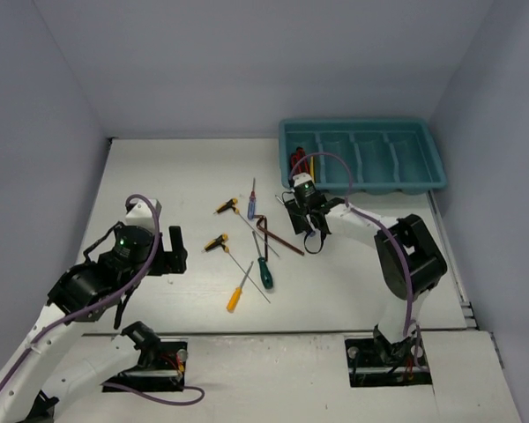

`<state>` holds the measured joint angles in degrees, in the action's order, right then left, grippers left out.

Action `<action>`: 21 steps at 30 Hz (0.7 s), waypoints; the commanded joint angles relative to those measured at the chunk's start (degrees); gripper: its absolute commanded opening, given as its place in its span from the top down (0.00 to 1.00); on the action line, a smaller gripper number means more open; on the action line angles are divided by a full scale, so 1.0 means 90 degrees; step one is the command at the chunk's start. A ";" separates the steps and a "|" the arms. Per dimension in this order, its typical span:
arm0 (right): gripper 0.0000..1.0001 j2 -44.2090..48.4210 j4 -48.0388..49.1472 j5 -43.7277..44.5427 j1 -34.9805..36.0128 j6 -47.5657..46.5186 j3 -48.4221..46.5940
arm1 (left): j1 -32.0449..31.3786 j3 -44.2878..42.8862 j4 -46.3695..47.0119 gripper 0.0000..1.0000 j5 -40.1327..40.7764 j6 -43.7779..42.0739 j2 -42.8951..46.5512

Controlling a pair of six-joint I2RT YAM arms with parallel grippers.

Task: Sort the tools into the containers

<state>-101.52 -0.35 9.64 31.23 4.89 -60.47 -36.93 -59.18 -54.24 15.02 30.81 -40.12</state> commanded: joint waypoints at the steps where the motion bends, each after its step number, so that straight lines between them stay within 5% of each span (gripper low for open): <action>1: 0.49 -0.0224 0.0503 -0.0719 -0.0121 -0.0322 -0.0094 | 0.0041 -0.0181 0.0052 0.16 0.0001 0.0094 -0.0083; 4: 0.52 -0.0426 0.0508 -0.1029 -0.0099 -0.0340 -0.0044 | 0.0050 -0.0175 0.0048 0.16 0.0008 0.0073 -0.0100; 13: 1.00 0.0017 0.0497 -0.1158 0.0596 -0.0237 0.0155 | 0.0050 -0.0309 0.0070 0.16 0.0058 -0.0065 -0.0398; 21: 1.00 0.1379 0.0206 0.0176 0.1235 -0.0126 -0.0671 | 0.0050 -0.0378 0.0090 0.16 0.0099 -0.0123 -0.0513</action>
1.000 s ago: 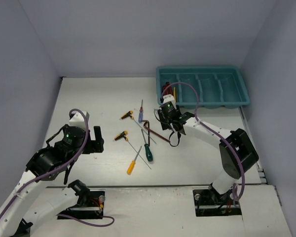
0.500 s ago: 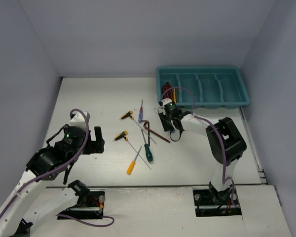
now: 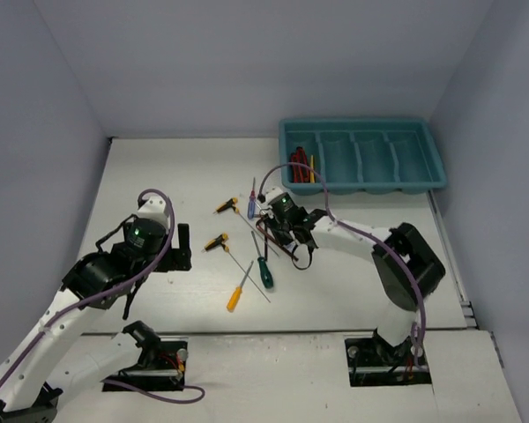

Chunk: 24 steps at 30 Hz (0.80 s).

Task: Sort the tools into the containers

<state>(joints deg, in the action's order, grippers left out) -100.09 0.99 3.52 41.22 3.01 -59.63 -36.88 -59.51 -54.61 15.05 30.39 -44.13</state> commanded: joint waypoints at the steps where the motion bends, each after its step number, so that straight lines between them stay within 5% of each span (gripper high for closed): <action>1: 1.00 0.1391 0.0064 0.1056 0.0114 0.0065 -0.0898 | 0.0045 -0.0341 0.0137 0.16 0.0102 -0.0076 -0.0067; 5: 1.00 0.1872 0.0047 0.1925 -0.0142 0.0015 -0.1399 | 0.0045 -0.0291 0.0120 0.16 0.0103 -0.0084 -0.0055; 11: 1.00 0.1890 0.0018 0.1799 -0.1532 0.0166 -0.2065 | 0.0044 -0.0179 0.0102 0.16 0.0065 -0.0037 0.0088; 24: 0.97 -0.0675 0.0027 0.0416 -0.3414 0.0299 -0.3268 | 0.0045 -0.0132 0.0081 0.16 0.0013 0.0201 0.0269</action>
<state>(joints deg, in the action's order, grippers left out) -101.09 -0.82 11.57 12.34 4.67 -85.20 -36.88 -59.57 -54.68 15.04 30.74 -41.00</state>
